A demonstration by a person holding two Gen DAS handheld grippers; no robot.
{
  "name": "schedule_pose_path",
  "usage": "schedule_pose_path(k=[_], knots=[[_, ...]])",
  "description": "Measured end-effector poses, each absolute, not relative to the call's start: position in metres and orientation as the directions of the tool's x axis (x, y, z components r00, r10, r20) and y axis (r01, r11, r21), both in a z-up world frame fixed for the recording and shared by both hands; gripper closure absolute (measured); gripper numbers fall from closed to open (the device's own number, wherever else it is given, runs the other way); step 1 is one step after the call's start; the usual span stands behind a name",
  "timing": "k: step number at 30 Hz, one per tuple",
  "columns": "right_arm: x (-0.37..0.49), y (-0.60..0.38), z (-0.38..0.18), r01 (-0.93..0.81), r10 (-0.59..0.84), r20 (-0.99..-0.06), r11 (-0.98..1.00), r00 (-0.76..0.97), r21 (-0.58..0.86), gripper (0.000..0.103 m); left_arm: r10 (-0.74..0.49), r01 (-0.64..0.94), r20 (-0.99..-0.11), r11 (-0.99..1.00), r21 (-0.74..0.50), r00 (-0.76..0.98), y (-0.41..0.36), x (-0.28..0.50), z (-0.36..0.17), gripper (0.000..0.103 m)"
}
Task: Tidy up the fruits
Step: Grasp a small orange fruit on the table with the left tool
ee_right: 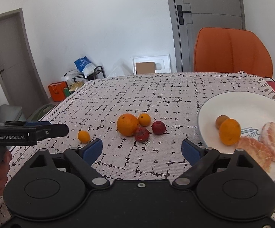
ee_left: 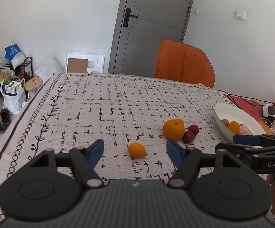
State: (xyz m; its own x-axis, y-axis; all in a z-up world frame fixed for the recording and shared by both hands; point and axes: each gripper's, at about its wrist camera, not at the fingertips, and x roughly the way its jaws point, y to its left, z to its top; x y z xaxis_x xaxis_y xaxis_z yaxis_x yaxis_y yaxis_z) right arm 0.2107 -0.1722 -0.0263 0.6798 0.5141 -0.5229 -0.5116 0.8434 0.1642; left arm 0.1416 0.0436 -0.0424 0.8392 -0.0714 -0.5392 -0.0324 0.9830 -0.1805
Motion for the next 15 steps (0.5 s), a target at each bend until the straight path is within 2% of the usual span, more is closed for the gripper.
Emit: schedule_pose_path(k=[7,13,15], knots=[[0.222,-0.165,-0.033,-0.518,0.514,-0.544,0.840,0.663,0.162,0.026,-0.086,-0.021,-0.555,0.983,-0.184,0.828,0.043,0.156,-0.052,0.048],[0.235,-0.158,-0.040,-0.524,0.501,-0.586,0.839,0.637,0.148,0.048,-0.098,-0.015,-0.572,0.982,-0.190,0.815,0.039,0.167,-0.061,0.053],[0.238,-0.156,-0.042,-0.528,0.506,-0.591,0.835,0.628,0.155,0.049,-0.103,-0.011,-0.578,0.982,-0.189,0.809,0.038,0.170,-0.064,0.056]])
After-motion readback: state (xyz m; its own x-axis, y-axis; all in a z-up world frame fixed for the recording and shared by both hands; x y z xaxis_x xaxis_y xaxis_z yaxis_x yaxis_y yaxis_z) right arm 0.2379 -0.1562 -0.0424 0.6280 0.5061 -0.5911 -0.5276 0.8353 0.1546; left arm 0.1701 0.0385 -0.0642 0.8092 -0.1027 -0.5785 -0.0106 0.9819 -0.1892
